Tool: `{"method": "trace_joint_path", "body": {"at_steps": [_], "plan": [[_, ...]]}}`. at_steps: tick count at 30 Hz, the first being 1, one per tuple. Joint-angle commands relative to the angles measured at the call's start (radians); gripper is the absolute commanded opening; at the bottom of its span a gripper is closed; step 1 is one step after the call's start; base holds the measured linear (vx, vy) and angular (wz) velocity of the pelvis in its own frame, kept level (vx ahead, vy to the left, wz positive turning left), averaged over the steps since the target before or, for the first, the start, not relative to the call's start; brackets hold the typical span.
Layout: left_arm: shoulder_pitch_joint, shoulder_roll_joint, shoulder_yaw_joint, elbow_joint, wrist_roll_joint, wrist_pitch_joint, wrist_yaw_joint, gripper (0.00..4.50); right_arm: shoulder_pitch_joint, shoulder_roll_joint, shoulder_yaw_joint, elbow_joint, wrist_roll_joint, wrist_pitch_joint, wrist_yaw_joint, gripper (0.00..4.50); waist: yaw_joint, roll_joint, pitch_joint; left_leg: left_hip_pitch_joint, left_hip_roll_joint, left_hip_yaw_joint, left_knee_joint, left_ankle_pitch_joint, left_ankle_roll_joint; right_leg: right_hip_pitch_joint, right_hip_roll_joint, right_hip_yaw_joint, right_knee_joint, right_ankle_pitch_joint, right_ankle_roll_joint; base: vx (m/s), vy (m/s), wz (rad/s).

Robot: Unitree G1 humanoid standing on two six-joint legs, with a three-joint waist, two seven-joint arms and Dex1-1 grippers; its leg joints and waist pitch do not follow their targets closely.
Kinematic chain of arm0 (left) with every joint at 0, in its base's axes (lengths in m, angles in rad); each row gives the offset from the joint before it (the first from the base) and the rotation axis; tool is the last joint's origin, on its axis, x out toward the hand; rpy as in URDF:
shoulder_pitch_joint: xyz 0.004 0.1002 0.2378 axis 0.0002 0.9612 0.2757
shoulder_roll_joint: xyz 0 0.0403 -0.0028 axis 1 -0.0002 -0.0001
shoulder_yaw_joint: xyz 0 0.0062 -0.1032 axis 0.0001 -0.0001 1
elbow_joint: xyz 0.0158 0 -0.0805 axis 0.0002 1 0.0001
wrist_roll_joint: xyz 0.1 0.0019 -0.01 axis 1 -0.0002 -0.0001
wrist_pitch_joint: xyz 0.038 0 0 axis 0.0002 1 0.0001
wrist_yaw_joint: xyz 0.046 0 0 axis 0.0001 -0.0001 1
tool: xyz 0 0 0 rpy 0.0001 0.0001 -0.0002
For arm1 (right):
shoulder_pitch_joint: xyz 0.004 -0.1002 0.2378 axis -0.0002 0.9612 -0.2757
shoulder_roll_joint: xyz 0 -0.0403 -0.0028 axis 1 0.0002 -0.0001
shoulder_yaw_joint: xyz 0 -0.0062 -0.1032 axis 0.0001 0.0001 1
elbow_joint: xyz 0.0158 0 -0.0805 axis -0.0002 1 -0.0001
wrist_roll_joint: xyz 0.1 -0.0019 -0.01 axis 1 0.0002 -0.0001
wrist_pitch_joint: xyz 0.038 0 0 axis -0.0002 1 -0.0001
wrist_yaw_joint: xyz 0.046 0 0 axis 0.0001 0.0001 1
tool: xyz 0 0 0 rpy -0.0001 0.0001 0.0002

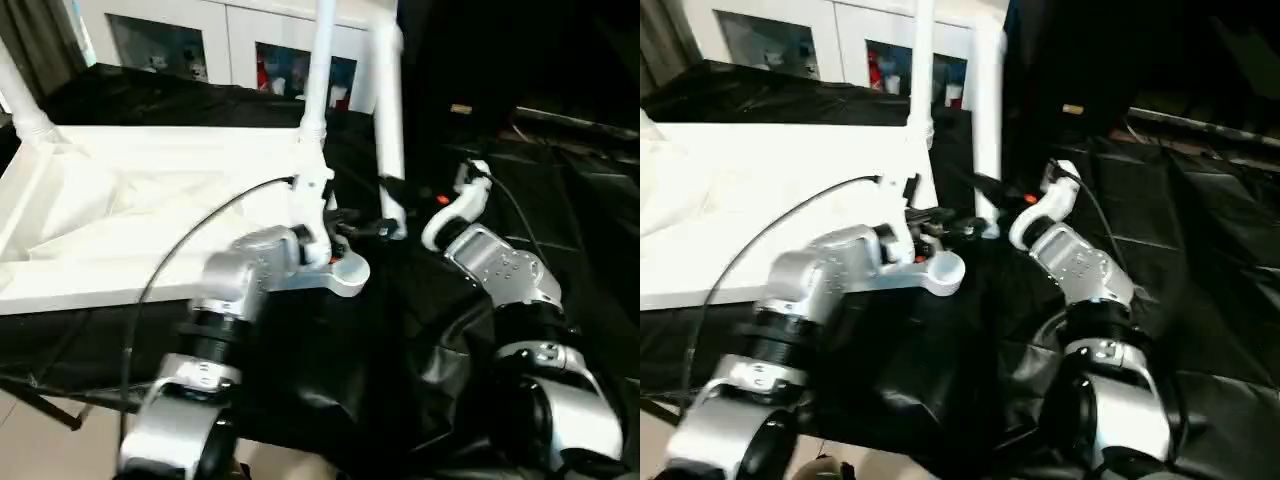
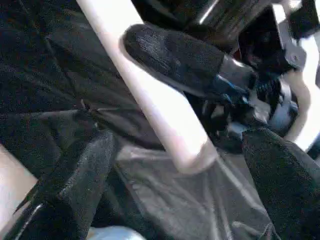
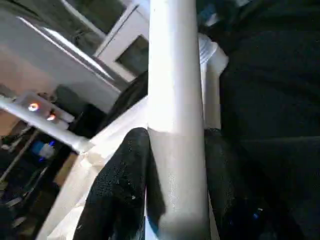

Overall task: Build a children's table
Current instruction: Insert table leg to table base

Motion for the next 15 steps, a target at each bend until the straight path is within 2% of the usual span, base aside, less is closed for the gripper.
{"method": "trace_joint_path", "body": {"at_steps": [1, 4, 6, 7, 10, 12, 15], "plan": [[-0.021, -0.013, 0.028, -0.018, -0.052, 0.038, -0.002, 4.50, 0.003, 0.008, -0.028, -0.064, 0.045, 0.024, -0.032, 1.30, 0.004, 0.006, -0.080, 0.014, 0.027, -0.012, -0.060, -0.108, 0.024, 0.062, -0.075, 0.043, -0.073, -0.060, -0.234, 0.000, 0.000, 0.00], [-0.012, -0.017, 0.023, -0.050, -0.066, 0.060, -0.016, 4.50, 0.006, 0.020, -0.027, -0.085, 0.057, 0.039, -0.041, 1.30, 0.002, 0.008, -0.080, 0.017, 0.028, -0.011, -0.060, -0.102, 0.023, 0.057, -0.074, 0.043, -0.071, -0.052, -0.232, 0.000, 0.000, 0.00], [-0.009, -0.014, 0.019, -0.043, -0.049, 0.047, -0.001, 4.50, 0.011, 0.028, -0.022, -0.106, 0.064, 0.051, -0.045, 1.30, 0.002, 0.008, -0.081, 0.014, 0.027, -0.012, -0.059, -0.089, 0.029, 0.059, -0.073, 0.043, -0.070, -0.032, -0.229, 0.000, 0.000, 0.00], [-0.010, -0.008, 0.013, -0.021, -0.032, 0.028, 0.007, 4.50, 0.013, 0.035, -0.023, -0.120, 0.076, 0.061, -0.046, 1.30, 0.001, 0.002, -0.079, 0.013, 0.026, -0.011, -0.060, -0.090, 0.032, 0.059, -0.074, 0.043, -0.071, -0.040, -0.225, 0.000, 0.000, 0.00], [-0.009, -0.008, 0.018, -0.012, -0.031, 0.018, 0.024, 4.50, 0.014, 0.040, -0.020, -0.132, 0.083, 0.069, -0.051, 1.30, 0.002, 0.005, -0.079, 0.015, 0.027, -0.012, -0.061, -0.093, 0.027, 0.058, -0.074, 0.044, -0.074, -0.065, -0.210, 0.000, 0.000, 0.00], [-0.020, -0.015, 0.056, 0.005, -0.047, 0.000, 0.058, 4.50, 0.017, 0.042, -0.014, -0.144, 0.087, 0.077, -0.046, 1.30, 0.001, 0.006, -0.079, 0.015, 0.026, -0.012, -0.061, -0.097, 0.022, 0.058, -0.073, 0.044, -0.075, -0.066, -0.207, 0.000, 0.000, 0.00], [-0.062, -0.019, 0.166, 0.062, -0.086, -0.076, 0.138, 4.50, 0.030, 0.038, 0.009, -0.171, 0.083, 0.090, -0.034, 1.30, 0.002, 0.007, -0.079, 0.013, 0.023, -0.012, -0.060, -0.096, 0.021, 0.060, -0.072, 0.045, -0.077, -0.060, -0.201, 0.000, 0.000, 0.00]]}}
